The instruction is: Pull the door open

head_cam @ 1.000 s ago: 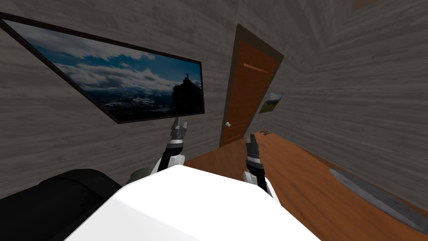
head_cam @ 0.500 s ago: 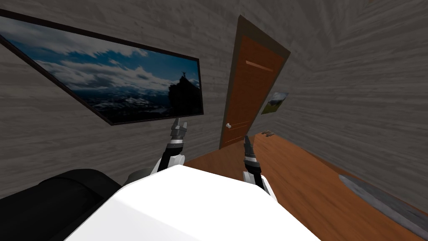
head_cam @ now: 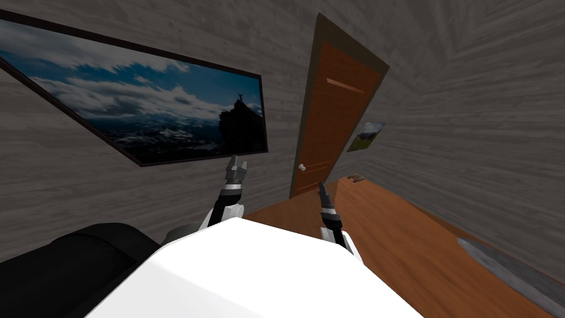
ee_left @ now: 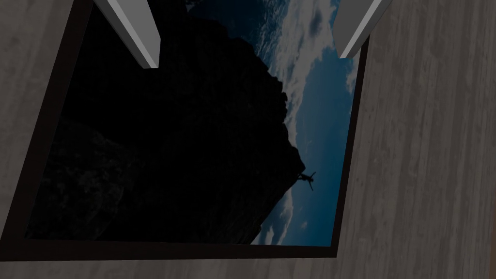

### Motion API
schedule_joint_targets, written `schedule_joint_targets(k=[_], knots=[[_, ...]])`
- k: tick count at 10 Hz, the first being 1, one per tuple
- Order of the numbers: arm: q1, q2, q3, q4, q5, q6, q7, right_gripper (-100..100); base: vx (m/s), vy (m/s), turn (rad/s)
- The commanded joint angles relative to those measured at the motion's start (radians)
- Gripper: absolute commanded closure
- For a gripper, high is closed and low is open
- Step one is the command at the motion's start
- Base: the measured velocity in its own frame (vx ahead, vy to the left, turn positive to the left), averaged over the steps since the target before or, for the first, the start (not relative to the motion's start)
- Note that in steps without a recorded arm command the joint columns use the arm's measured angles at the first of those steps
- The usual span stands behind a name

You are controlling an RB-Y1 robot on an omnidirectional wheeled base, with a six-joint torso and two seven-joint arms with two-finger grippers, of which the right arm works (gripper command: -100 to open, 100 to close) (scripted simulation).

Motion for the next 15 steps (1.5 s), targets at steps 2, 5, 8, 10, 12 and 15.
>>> schedule_joint_targets(k=[2,5,8,10,12,15], knots=[[-0.035,-0.012,-0.002,0.076,0.023,-0.023,0.061,-100,0.066,-0.029,0.039],[-0.063,-0.025,-0.004,0.162,0.044,-0.044,0.116,-100,0.063,-0.025,0.031],[-0.092,-0.038,-0.006,0.228,0.065,-0.066,0.171,-100,0.061,-0.022,0.033],[-0.106,-0.044,-0.008,0.279,0.076,-0.077,0.198,-100,0.060,-0.028,0.024],[-0.135,-0.057,-0.010,0.347,0.097,-0.098,0.253,-100,0.084,-0.043,0.052],[-0.163,-0.068,-0.012,0.423,0.117,-0.119,0.306,-100,0.065,-0.020,0.028]])
